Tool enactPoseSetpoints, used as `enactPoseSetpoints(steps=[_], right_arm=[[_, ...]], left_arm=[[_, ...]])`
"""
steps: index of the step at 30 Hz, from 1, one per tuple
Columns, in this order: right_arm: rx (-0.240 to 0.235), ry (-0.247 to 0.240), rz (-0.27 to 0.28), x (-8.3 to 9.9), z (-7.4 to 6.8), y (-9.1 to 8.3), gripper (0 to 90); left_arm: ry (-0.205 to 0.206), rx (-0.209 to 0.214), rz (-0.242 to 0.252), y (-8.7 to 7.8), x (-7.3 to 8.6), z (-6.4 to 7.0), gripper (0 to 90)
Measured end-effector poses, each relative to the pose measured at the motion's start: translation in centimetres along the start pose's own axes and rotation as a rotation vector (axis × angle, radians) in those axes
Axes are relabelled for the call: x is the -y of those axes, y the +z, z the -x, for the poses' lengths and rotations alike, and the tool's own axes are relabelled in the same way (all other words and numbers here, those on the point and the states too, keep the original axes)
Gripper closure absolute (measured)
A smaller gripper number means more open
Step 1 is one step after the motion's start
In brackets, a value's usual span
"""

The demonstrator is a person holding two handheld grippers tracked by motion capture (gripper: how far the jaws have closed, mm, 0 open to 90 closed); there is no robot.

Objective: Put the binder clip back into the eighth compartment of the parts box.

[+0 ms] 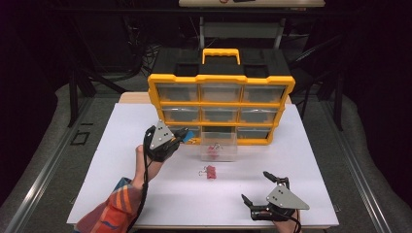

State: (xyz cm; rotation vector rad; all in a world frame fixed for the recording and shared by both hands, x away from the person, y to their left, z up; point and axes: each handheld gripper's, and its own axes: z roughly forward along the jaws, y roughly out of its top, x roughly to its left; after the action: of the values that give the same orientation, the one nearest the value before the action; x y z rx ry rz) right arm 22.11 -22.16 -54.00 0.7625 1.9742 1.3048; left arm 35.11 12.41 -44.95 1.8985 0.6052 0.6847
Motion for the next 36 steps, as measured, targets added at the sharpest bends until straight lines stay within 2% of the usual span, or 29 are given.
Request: enactPoseSetpoints(steps=[12, 21, 29, 34, 36], right_arm=[[-0.002, -0.002, -0.008, 0.1, 0.0, 0.0, 2.8], [-0.003, -0.002, -0.008, 0.1, 0.0, 0.0, 2.9], [-0.004, 0.004, -0.015, 0.2, 0.1, 0.0, 3.0], [-0.008, -0.004, -0.017, 0.1, 0.0, 0.1, 3.1], [-0.009, -0.002, -0.017, 0.2, 0.0, 0.1, 3.1]], left_arm=[[0.027, 0.027, 0.026, 1.7, -1.7, 1.0, 88.7], [0.041, 0.055, 0.021, 3.4, -2.3, 1.9, 88.7], [0.046, 0.079, 0.001, 5.3, -2.5, 2.6, 88.4], [0.052, 0.095, -0.042, 6.9, -2.0, 3.1, 88.0], [0.039, 0.104, -0.056, 7.4, -1.7, 3.1, 81.9]])
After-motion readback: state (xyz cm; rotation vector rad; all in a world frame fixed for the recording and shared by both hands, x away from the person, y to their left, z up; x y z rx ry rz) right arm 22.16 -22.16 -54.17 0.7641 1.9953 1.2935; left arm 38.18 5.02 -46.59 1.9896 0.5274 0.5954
